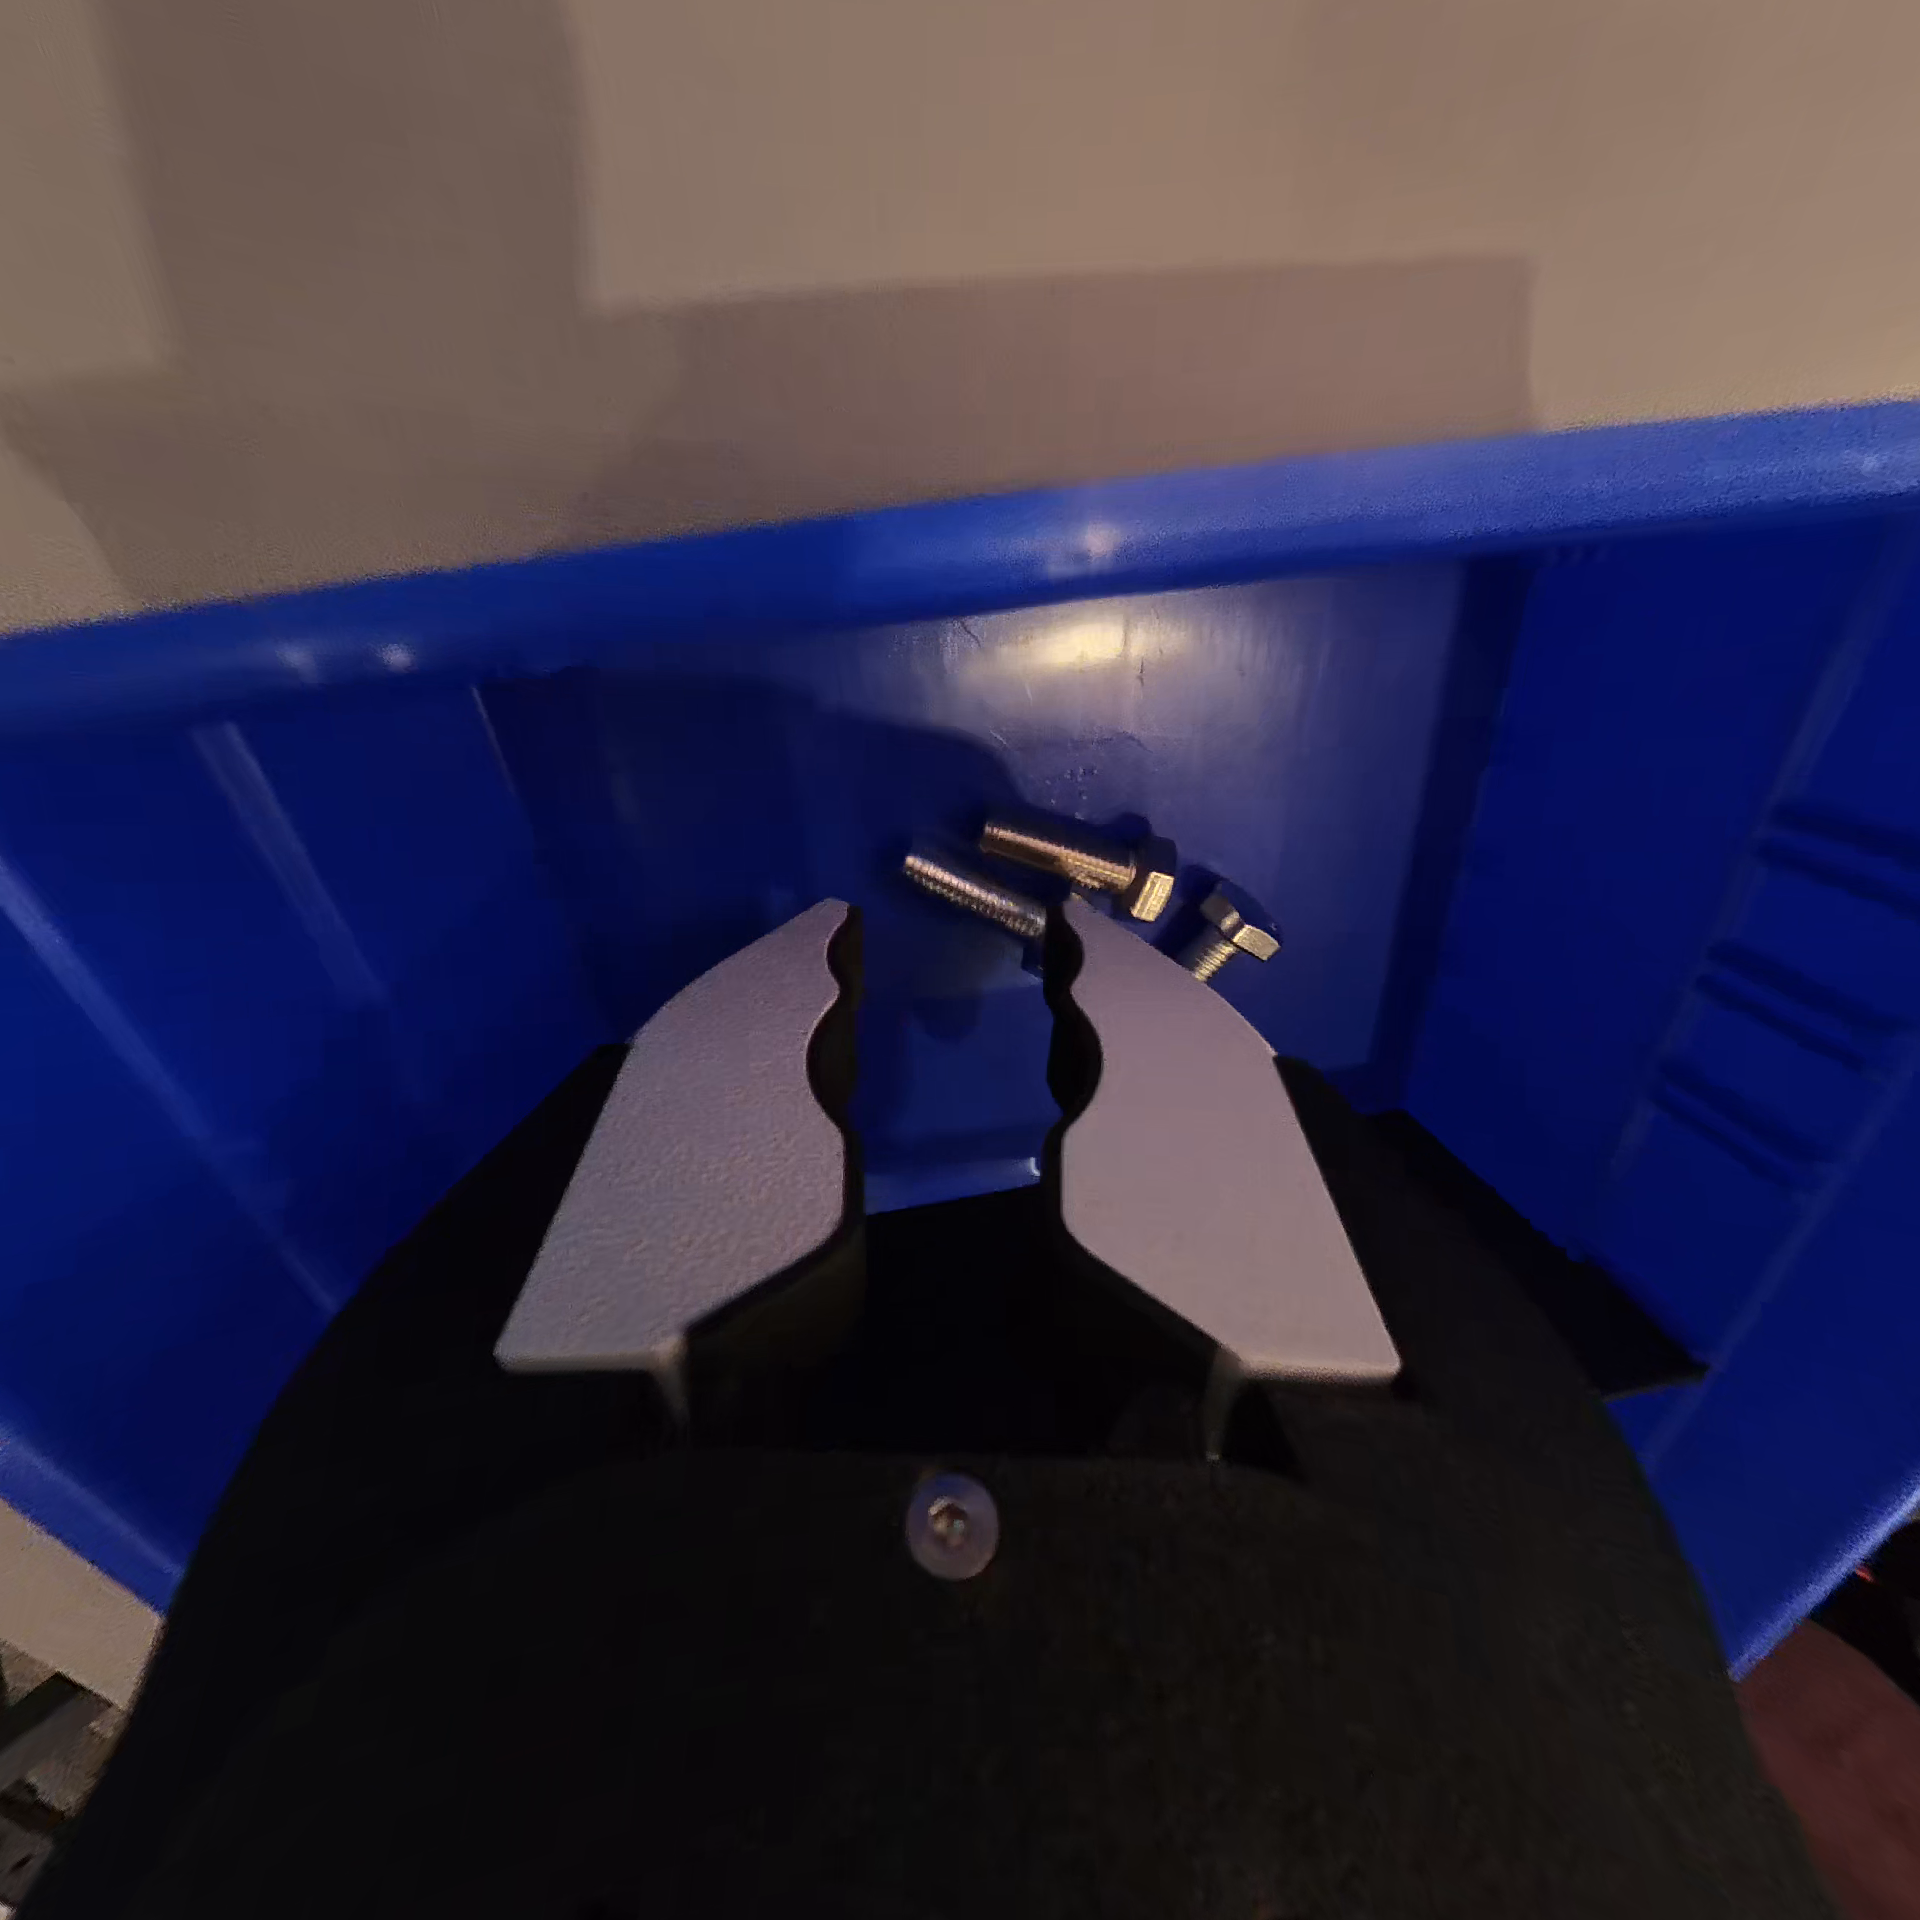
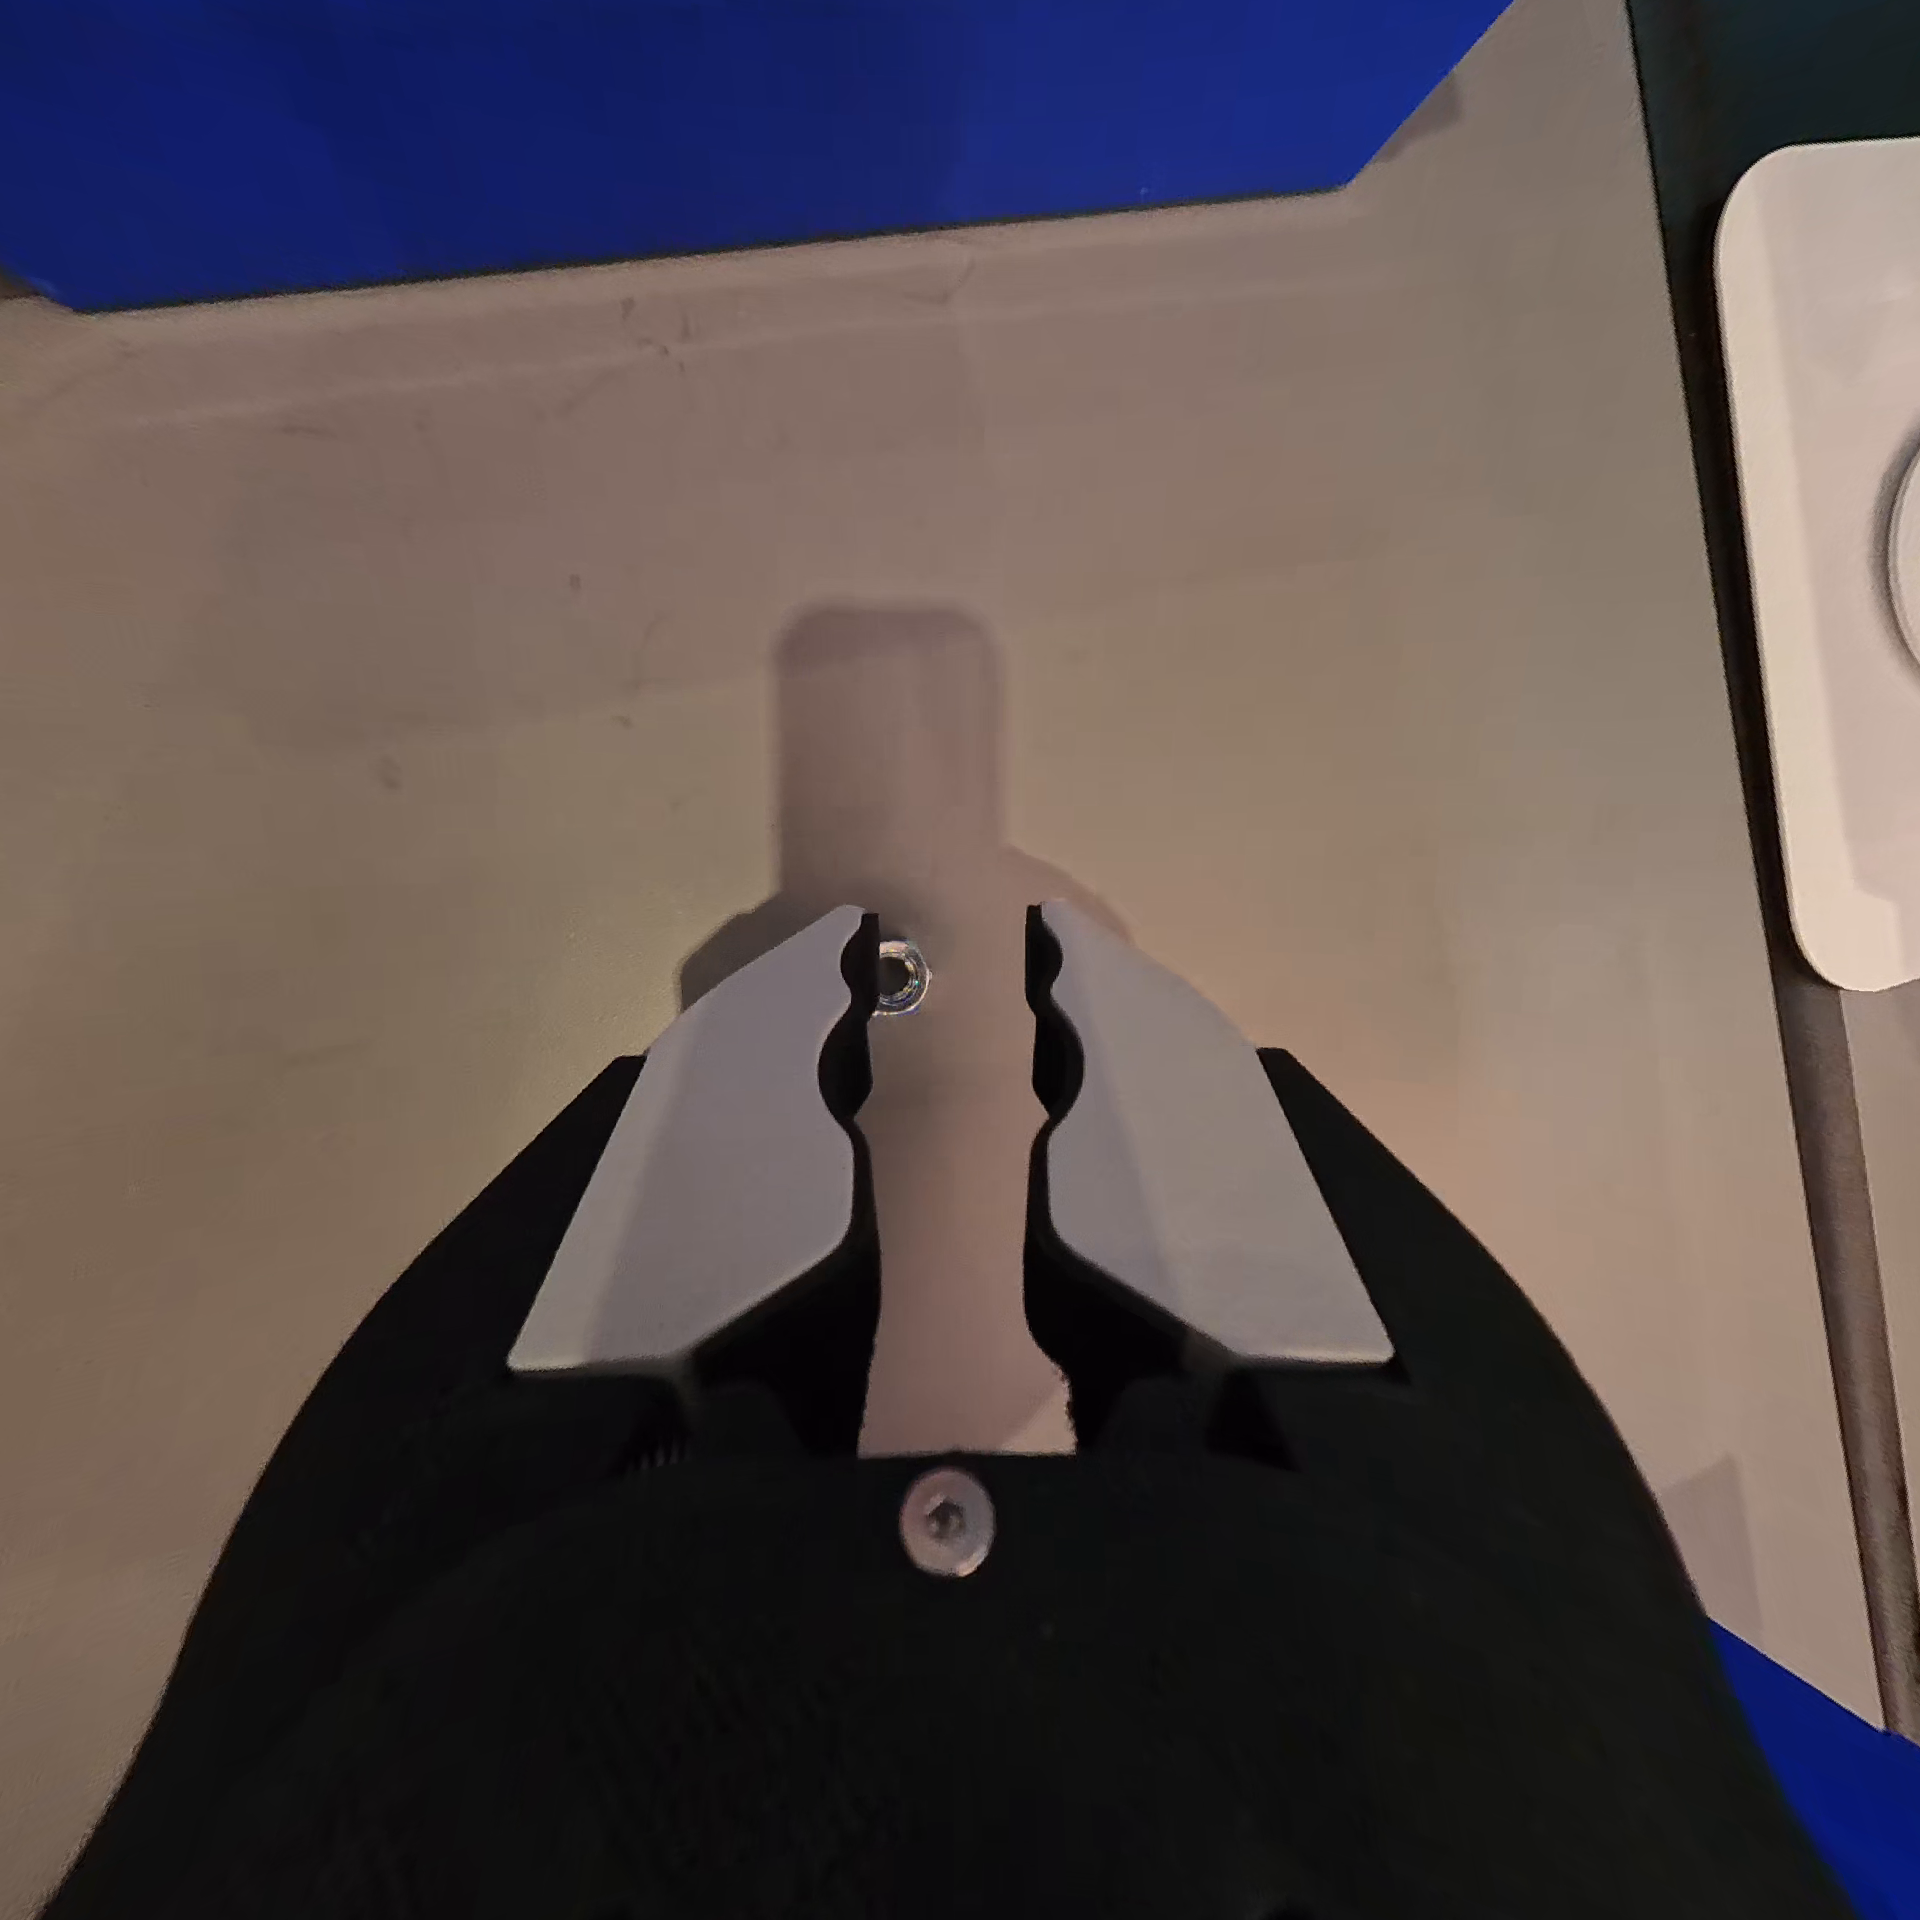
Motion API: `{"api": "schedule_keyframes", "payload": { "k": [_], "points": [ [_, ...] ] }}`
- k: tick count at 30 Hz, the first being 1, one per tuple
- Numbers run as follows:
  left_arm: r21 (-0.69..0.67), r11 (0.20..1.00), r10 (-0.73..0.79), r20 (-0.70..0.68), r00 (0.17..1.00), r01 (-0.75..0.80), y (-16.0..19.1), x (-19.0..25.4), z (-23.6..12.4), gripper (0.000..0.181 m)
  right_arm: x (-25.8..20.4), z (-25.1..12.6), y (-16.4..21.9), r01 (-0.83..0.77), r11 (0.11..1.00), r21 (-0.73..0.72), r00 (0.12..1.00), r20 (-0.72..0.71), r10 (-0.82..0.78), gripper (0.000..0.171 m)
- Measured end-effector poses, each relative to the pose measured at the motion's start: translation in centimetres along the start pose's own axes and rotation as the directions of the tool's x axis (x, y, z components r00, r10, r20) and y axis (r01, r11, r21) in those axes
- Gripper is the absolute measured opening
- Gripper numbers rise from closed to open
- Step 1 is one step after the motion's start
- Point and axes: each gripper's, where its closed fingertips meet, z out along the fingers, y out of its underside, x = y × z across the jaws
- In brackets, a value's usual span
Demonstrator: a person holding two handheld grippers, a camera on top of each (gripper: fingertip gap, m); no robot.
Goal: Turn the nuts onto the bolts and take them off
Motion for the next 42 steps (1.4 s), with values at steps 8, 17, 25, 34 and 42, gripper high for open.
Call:
{"api": "schedule_keyframes", "payload": {
  "k": [8, 17, 25, 34, 42],
  "points": [
    [-0.062, 0.998, -0.016, 0.001, 1.000, 0.016, 0.6, 0.1, 1.2, 0.029, 0.5, -1.2, -0.4, 0.019, 1.000, 0.017, 0.999, -0.032, -0.018, 0.028],
    [-0.071, 0.984, 0.169, 0.123, 0.978, -0.161, 0.9, -0.8, 0.7, 0.011, 1.0, -2.0, -0.5, 0.035, 0.999, 0.028, 0.997, -0.063, -0.034, 0.026],
    [0.393, 0.805, 0.446, 0.092, 0.890, -0.444, -1.7, 3.4, -7.0, 0.010, 2.8, -4.6, -2.3, 0.009, 0.984, 0.178, 0.992, -0.128, 0.014, 0.023],
    [0.716, 0.289, 0.832, 0.141, 0.536, -0.636, 6.2, 21.4, -14.2, 0.009, 0.2, -15.6, -10.6, -0.215, 0.555, 0.804, 0.975, 0.211, 0.072, 0.021],
    [0.723, 0.210, 0.911, 0.100, 0.400, -0.658, 10.1, 27.4, -14.4, 0.009, -0.7, -15.8, -9.4, -0.234, 0.582, 0.779, 0.949, 0.314, -0.039, 0.016]
  ]
}}
